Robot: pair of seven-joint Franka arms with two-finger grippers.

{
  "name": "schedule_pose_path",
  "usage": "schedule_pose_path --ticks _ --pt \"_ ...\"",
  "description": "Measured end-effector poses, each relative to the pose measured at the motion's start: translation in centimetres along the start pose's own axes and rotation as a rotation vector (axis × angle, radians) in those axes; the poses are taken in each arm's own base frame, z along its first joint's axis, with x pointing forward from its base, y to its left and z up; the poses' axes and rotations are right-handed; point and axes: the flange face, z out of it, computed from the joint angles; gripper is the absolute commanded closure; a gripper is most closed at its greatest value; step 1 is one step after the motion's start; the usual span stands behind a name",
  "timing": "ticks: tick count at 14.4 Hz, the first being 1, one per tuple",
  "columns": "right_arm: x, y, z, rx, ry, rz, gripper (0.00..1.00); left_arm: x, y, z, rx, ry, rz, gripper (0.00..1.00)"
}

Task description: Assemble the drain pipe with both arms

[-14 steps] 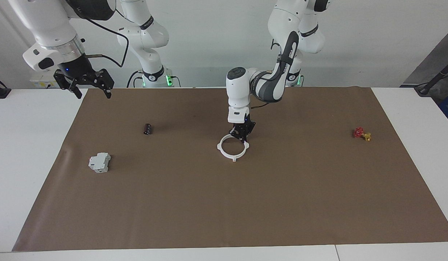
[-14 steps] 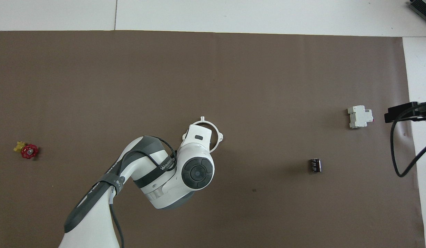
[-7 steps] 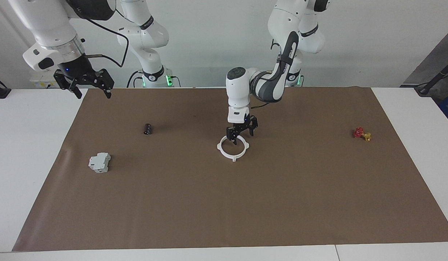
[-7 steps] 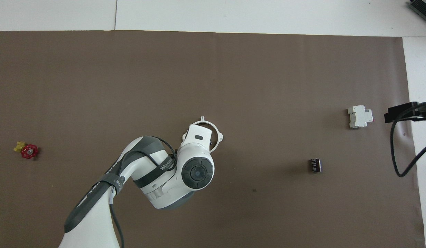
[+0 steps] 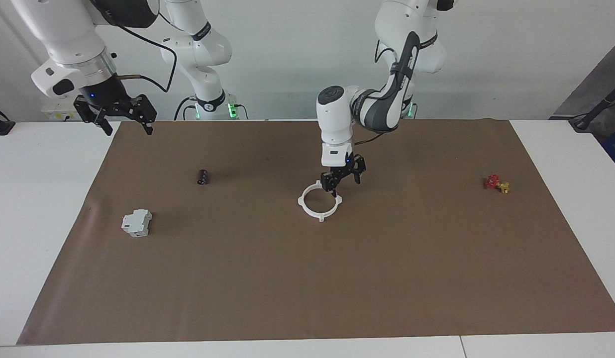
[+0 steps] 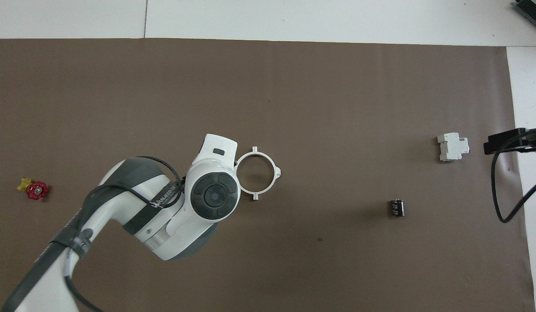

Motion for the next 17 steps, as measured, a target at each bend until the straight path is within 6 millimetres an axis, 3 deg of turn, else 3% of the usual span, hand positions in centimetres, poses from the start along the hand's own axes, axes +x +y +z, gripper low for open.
schedule_pose_path --ticks 3,5,7,9,13,17 --pt "0.0 0.0 0.0 0.000 0.000 0.000 0.00 5.9 -6.6 -4.9 0.014 -0.085 0.082 0.00" --pt "0.0 0.0 0.0 0.000 0.000 0.000 0.00 10.7 -12.5 -7.5 0.000 -0.146 0.154 0.00" --pt "0.0 0.0 0.0 0.000 0.000 0.000 0.00 14.6 -18.8 -8.9 -0.013 -0.184 0.226 0.00" --pt "0.0 0.0 0.0 0.000 0.000 0.000 0.00 16.9 -23.0 -8.9 -0.027 -0.194 0.258 0.00" --pt "0.0 0.0 0.0 0.000 0.000 0.000 0.00 19.1 -27.2 -7.4 -0.071 -0.228 0.288 0.00" --pt "0.0 0.0 0.0 0.000 0.000 0.000 0.00 20.0 -28.9 -7.2 -0.072 -0.228 0.269 0.00"
